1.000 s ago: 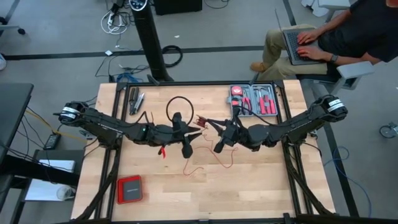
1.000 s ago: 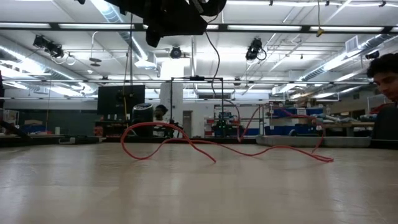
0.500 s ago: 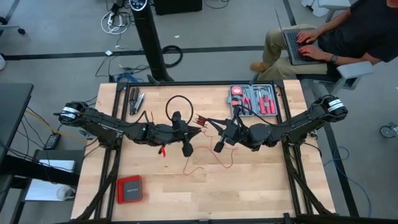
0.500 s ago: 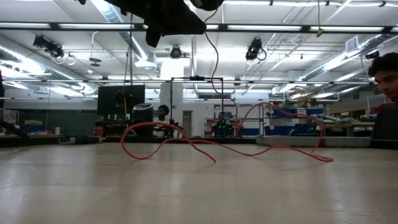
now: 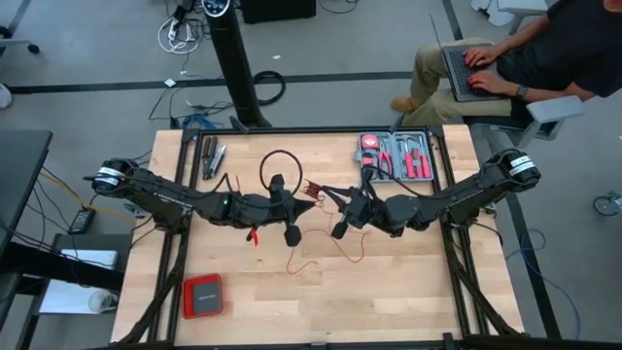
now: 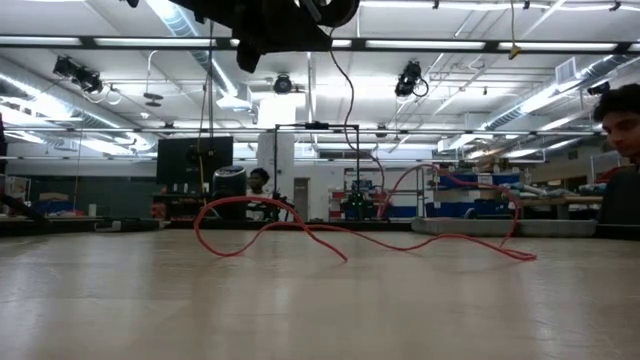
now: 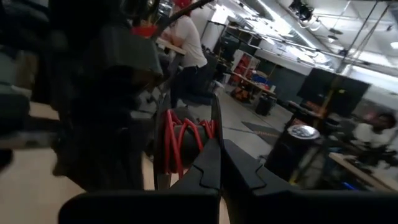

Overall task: Coil cords
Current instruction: Uncoil the red cable wire from the black spool

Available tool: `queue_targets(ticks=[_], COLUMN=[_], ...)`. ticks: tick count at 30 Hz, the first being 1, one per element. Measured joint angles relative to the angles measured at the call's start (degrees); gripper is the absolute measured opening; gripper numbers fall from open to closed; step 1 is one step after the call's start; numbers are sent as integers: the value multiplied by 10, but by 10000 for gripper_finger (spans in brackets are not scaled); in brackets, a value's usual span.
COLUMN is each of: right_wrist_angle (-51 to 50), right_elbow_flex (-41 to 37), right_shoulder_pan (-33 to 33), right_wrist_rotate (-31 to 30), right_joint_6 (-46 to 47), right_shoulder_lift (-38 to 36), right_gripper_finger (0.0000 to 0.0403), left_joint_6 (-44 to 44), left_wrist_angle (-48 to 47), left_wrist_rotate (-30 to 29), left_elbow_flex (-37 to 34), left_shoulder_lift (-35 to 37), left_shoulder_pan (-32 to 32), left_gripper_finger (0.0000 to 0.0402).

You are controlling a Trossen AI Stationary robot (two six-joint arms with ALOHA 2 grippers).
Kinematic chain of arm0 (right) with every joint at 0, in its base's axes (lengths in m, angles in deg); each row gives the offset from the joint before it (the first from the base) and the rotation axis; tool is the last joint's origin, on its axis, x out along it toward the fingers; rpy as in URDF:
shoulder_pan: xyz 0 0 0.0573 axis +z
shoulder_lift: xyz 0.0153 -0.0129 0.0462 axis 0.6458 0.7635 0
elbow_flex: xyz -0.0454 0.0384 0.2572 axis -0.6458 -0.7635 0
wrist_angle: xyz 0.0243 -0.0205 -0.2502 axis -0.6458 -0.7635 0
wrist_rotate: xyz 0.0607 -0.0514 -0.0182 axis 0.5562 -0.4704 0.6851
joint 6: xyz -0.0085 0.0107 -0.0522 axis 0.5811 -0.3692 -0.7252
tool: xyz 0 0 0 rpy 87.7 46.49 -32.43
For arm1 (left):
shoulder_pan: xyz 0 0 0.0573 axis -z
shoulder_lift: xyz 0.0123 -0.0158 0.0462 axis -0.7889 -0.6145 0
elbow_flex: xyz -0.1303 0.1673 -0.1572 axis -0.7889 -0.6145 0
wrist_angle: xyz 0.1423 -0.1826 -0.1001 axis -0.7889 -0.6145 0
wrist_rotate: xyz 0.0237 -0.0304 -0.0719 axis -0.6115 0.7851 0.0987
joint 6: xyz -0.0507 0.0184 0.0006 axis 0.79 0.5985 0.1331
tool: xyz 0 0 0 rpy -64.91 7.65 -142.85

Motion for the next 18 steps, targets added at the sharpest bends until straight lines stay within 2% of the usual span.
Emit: queue_targets(ticks=[5,8,13,18], right_wrist_angle=[1,-9,-57,-112], right_elbow_flex=[0,0,0,0], right_shoulder_pan=[15,16,15,26], right_wrist_rotate=[-44,-61,-95,-139], right_joint_6=[-44,-60,-65,-70], right_shoulder_lift=[-9,-9,-9,-9], right_gripper_finger=[0,0,0,0], left_joint_6=[-14,-25,-54,-60], left_wrist_angle=[11,49,81,64], left_wrist_rotate=[90,135,161,153], left_elbow_flex=[0,0,0,0], left_shoulder_lift=[2,3,7,30], left_shoulder_pan=[9,16,21,23], left_gripper_finger=[0,0,0,0])
